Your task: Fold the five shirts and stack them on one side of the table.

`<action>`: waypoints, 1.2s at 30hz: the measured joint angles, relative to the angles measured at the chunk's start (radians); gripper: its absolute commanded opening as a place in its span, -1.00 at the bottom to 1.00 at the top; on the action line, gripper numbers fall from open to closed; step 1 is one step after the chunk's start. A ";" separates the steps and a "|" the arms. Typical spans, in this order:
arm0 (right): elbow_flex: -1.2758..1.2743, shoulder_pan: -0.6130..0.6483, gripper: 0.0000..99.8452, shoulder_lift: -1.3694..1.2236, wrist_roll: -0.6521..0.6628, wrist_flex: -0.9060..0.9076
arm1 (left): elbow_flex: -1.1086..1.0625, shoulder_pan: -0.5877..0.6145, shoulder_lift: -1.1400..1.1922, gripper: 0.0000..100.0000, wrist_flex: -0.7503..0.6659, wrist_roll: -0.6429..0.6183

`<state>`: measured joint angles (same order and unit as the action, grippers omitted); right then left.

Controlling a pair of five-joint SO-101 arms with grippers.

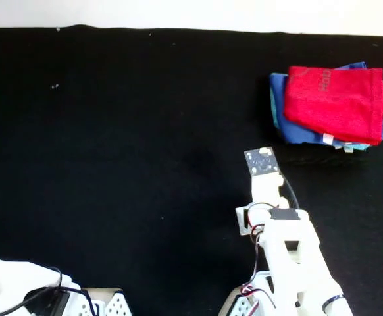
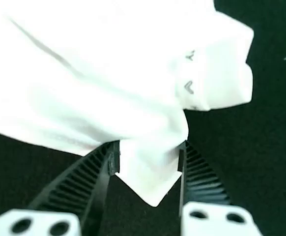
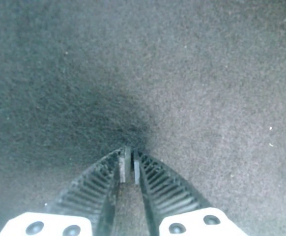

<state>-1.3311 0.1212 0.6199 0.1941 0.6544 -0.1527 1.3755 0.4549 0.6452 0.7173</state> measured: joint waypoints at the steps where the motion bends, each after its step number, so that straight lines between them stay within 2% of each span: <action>1: 0.000 0.000 -0.99 0.000 0.000 0.000 | 0.005 -0.003 0.003 -0.88 0.000 0.000; 2: 0.000 -0.002 -0.99 0.000 0.000 0.000 | 0.005 -0.006 0.005 -1.00 0.000 0.000; 11: 0.000 -0.002 -0.99 0.000 0.000 0.000 | 0.029 -0.043 0.011 -0.98 0.026 0.002; 13: 0.000 -0.002 -0.99 0.000 0.000 0.000 | 0.057 -0.066 -0.005 -0.98 0.092 0.003; 16: 0.000 -0.002 -0.99 0.000 0.000 0.000 | 0.089 -0.135 -0.043 -0.98 0.264 0.003; 19: 0.000 -0.002 -0.99 0.000 0.000 0.000 | 0.126 -0.258 -0.120 -0.98 0.473 -0.006; 26: 0.000 -0.002 -0.99 0.000 0.000 0.000 | 0.245 -0.632 -0.351 -0.98 0.824 -0.186; 30: 0.000 -0.002 -0.99 0.000 0.000 0.000 | 0.339 -0.873 -0.451 -0.98 0.942 -0.281; 36: 0.000 -0.002 -0.99 0.000 0.000 0.000 | 0.483 -1.229 -0.529 -0.98 1.030 -0.408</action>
<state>-1.3311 0.1197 0.6199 0.1941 0.6544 0.3307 0.1465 -0.0744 1.6747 0.3092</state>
